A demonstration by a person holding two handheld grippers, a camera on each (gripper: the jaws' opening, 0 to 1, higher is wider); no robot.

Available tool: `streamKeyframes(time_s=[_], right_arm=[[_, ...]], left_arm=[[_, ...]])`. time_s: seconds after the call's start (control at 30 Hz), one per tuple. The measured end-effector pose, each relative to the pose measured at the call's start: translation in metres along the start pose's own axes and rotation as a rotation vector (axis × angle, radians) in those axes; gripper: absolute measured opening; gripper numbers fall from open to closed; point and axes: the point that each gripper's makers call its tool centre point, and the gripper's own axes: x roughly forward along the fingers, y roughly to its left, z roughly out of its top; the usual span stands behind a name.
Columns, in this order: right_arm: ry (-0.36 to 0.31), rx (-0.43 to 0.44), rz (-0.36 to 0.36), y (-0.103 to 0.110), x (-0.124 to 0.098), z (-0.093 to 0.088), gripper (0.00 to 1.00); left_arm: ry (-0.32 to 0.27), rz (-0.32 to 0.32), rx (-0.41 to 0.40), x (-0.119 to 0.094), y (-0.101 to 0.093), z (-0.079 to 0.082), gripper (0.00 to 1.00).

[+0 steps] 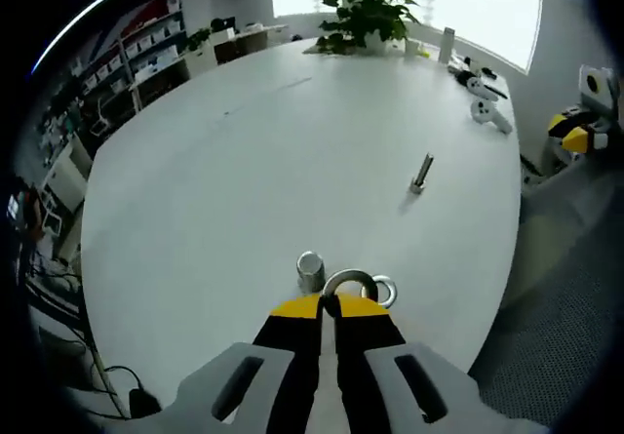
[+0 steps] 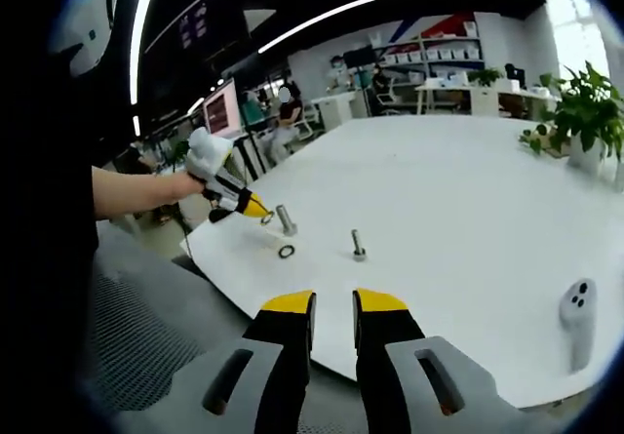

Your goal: Place the washer onto the threaded stud by aligning its center hole with the stud, sliding it down to the base, and recovering from edge contact or off-axis alignment until the washer reaches the visible bottom stop.

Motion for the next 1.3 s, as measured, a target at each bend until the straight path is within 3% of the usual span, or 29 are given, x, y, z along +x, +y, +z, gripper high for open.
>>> streamKeyframes(time_s=[0.27,0.53,0.83,0.93,1.3], right_arm=[[-0.004,0.001,0.000,-0.001,0.000,0.001,0.18],[-0.009,0.002,-0.001,-0.001,-0.001,0.002,0.18],[-0.005,0.004,-0.002,-0.002,0.000,0.001,0.18],[-0.005,0.007,-0.004,-0.002,0.000,0.002,0.18],[-0.004,0.007,-0.006,-0.002,0.000,0.002,0.18]], left_arm=[[-0.022,0.027,0.016,0.003,0.014,0.020,0.02],[-0.013,0.026,-0.019,0.010,0.023,0.017,0.02],[0.006,0.037,0.011,0.015,0.025,0.015,0.02],[-0.004,0.011,-0.031,0.017,0.023,0.016,0.02],[0.004,0.008,0.024,0.015,0.025,0.013,0.00]])
